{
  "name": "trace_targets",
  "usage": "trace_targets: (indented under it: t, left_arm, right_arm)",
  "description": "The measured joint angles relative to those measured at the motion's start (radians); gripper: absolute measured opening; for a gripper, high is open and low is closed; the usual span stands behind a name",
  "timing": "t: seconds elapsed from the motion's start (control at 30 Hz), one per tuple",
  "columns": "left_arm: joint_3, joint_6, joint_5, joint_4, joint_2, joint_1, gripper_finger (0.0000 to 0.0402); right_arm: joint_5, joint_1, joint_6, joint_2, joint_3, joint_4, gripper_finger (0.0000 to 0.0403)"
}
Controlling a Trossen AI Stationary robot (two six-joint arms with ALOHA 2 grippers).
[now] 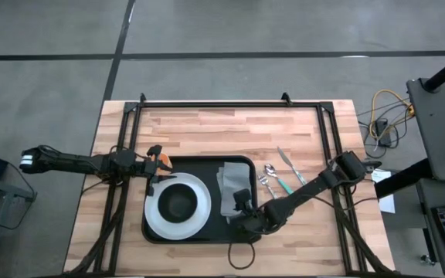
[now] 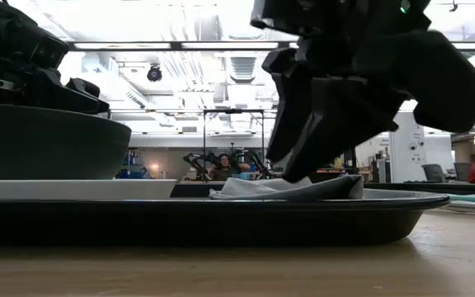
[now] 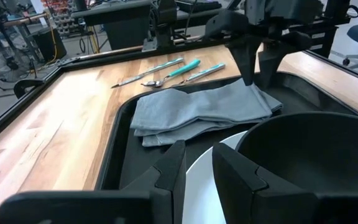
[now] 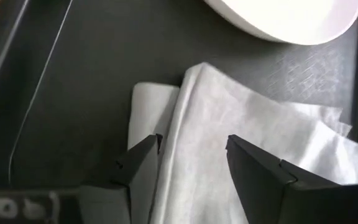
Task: Set up tray
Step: Put the gray napkin on the black tray to the right side of the white plate
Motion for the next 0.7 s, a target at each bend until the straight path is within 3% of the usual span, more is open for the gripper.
trace_targets:
  t: [0.47, 0.7]
  left_arm:
    - [0.000, 0.000, 0.000, 0.000, 0.000, 0.000, 0.0062]
    - [-0.001, 0.000, 0.000, 0.000, 0.000, 0.000, 0.0062]
  right_arm:
    - [-0.017, -0.001, 0.062, 0.003, -0.056, -0.008, 0.0158]
    - [0.012, -0.001, 0.047, 0.003, -0.060, -0.008, 0.0124]
